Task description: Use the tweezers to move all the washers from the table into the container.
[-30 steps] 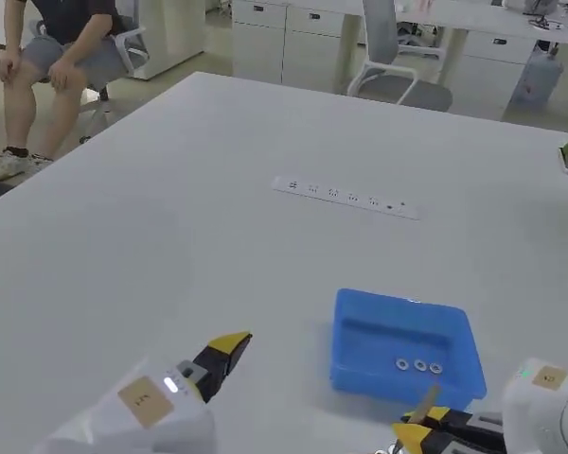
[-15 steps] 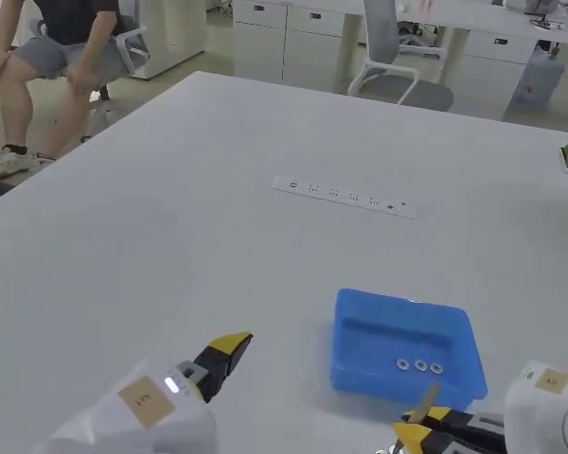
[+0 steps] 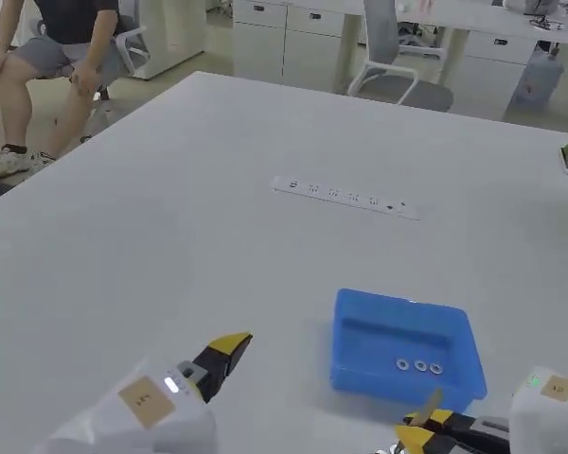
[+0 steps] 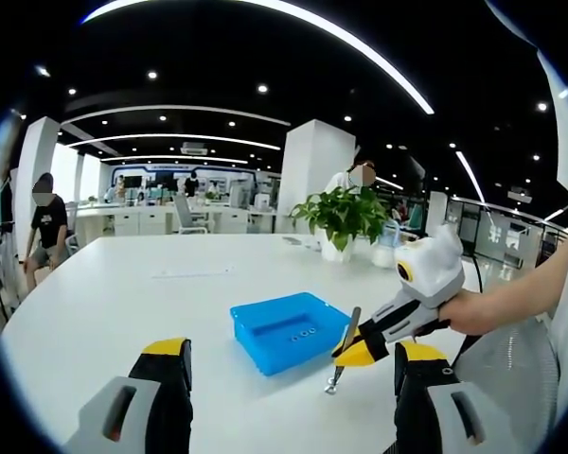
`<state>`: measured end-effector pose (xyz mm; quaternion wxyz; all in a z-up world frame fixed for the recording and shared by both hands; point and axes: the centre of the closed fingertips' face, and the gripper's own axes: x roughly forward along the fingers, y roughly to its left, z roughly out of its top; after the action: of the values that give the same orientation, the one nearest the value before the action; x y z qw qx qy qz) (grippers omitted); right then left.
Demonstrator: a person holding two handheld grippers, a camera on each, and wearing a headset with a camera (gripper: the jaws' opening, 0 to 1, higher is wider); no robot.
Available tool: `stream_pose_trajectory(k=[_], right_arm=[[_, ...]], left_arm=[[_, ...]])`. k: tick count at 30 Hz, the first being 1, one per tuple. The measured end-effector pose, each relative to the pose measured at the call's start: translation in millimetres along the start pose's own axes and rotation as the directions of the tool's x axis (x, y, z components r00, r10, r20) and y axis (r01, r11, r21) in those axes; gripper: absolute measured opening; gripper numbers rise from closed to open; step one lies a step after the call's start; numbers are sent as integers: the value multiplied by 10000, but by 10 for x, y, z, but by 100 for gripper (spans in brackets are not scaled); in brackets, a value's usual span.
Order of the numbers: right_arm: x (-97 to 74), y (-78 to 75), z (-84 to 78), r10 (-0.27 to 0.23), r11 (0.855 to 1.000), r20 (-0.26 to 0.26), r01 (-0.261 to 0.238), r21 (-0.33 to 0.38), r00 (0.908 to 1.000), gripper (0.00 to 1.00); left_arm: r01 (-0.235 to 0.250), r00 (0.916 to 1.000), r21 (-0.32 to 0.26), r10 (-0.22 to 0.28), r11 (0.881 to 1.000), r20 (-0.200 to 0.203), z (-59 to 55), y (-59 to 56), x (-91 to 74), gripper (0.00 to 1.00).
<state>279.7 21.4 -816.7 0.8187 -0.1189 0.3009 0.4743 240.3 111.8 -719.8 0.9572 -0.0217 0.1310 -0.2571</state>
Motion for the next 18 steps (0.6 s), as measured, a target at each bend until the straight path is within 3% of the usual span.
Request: stream_pose_trajectory(k=[12, 18], right_arm=[[-45, 61, -46, 310, 9979, 75, -306, -566, 9995, 4], [-21, 10, -40, 209, 9991, -31, -210, -376, 9998, 4]], left_arm=[[29, 10000, 25, -29, 10000, -17, 1, -21, 0, 90], [34, 10000, 20, -34, 10000, -28, 2, -28, -1, 90]])
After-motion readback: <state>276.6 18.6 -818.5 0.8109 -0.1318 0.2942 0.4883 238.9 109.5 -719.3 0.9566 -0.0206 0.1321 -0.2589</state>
